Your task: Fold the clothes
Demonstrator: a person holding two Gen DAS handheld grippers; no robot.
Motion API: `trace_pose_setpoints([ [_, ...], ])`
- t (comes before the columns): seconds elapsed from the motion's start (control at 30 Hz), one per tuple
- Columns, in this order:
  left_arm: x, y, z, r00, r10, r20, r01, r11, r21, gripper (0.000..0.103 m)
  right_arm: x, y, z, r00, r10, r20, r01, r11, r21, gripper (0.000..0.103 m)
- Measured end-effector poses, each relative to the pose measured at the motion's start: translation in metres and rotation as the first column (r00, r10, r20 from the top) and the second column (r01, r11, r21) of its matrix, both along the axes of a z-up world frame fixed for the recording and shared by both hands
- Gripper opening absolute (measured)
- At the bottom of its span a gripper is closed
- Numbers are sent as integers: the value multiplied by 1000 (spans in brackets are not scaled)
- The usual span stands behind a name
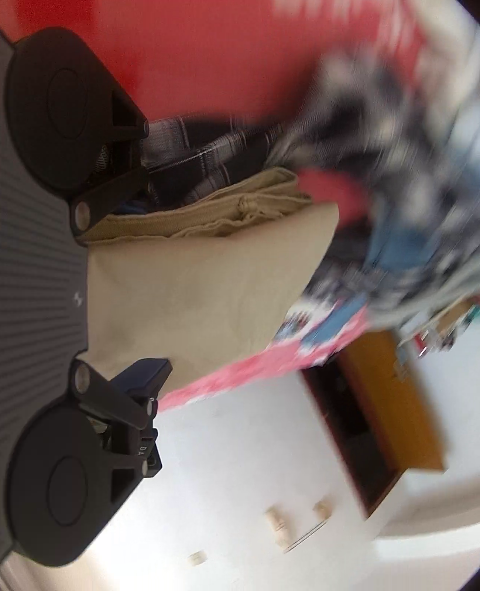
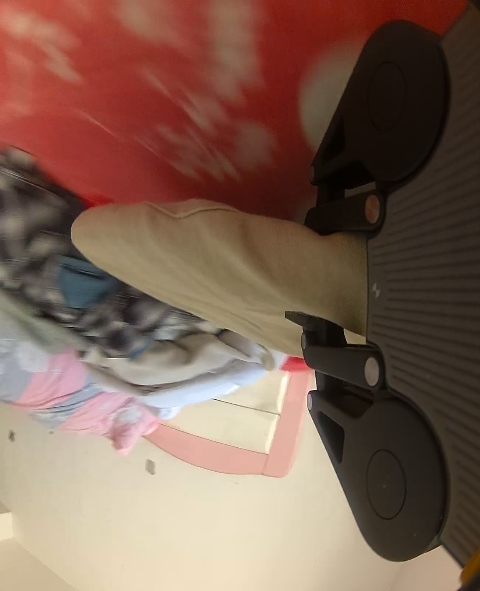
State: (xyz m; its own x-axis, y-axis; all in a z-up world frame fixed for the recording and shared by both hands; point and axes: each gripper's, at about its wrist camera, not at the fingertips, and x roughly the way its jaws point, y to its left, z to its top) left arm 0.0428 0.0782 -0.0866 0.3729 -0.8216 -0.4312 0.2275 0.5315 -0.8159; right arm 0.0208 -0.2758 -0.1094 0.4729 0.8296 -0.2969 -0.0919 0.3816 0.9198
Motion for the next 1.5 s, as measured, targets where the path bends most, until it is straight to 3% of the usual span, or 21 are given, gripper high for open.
trace_pose_setpoints([
  [0.13,15,-92,-16,990,-143,-13,142,990,-7,73,-24,-85,18,995,-100,23,101,991,-82,21],
  [0.23,18,-136,-26,979,-204,-1,204,977,68,72,-33,-139,7,988,-155,3,154,978,-140,28],
  [0.3,15,-145,-28,978,-209,21,205,969,135,65,-33,-163,-15,978,-203,-51,191,964,-185,44],
  [0.37,9,-133,-20,980,-195,45,185,969,163,63,-42,-183,-32,963,-258,-82,243,957,-158,41],
  [0.4,5,-126,-16,981,-185,57,173,969,175,63,-51,-187,-33,955,-290,-64,281,951,-127,43],
  [0.5,-16,-110,9,971,-170,170,125,961,248,63,-90,-195,-4,909,-403,109,417,885,-209,45],
  [0.53,-24,-109,19,959,-178,221,115,956,270,63,-107,-198,4,889,-423,176,454,868,-202,45],
  [0.6,-42,-114,36,920,-212,330,104,943,315,63,-133,-197,18,863,-423,276,471,872,-136,44],
  [0.63,-54,-122,41,893,-237,382,100,933,345,63,-143,-188,23,857,-407,317,460,881,-114,44],
  [0.7,-79,-140,47,830,-299,471,93,907,411,63,-154,-161,27,852,-353,386,443,880,-172,44],
  [0.77,-99,-163,37,777,-389,495,97,851,516,63,-162,-139,23,858,-292,422,427,862,-272,44],
  [0.83,-111,-178,16,765,-457,453,98,778,620,63,-166,-126,1,884,-248,396,410,819,-402,39],
  [0.87,-114,-179,9,768,-464,441,92,762,641,64,-168,-120,-13,892,-249,378,411,794,-447,36],
  [1.0,-111,-155,25,812,-379,444,81,826,558,59,-174,-125,3,891,-257,374,421,777,-468,34],
  [1.07,-107,-152,35,799,-343,495,38,849,527,59,-175,-125,25,866,-264,426,457,763,-457,33],
  [1.13,-102,-154,43,784,-318,534,11,866,500,59,-173,-126,43,827,-264,497,510,724,-464,32],
  [1.2,-96,-166,42,783,-325,530,18,864,504,59,-164,-121,45,810,-262,525,540,680,-495,31],
  [1.3,-76,-189,16,802,-374,465,31,805,593,60,-163,-114,8,864,-246,440,486,639,-597,30],
  [1.37,-67,-190,11,809,-380,448,42,799,600,60,-177,-110,-13,844,-271,463,519,630,-577,29],
  [1.43,-61,-190,22,801,-391,453,49,797,602,57,-189,-111,-13,830,-283,481,540,628,-561,28],
  [1.5,-53,-199,39,769,-411,489,39,795,606,57,-193,-115,-2,824,-292,486,550,620,-560,28],
])
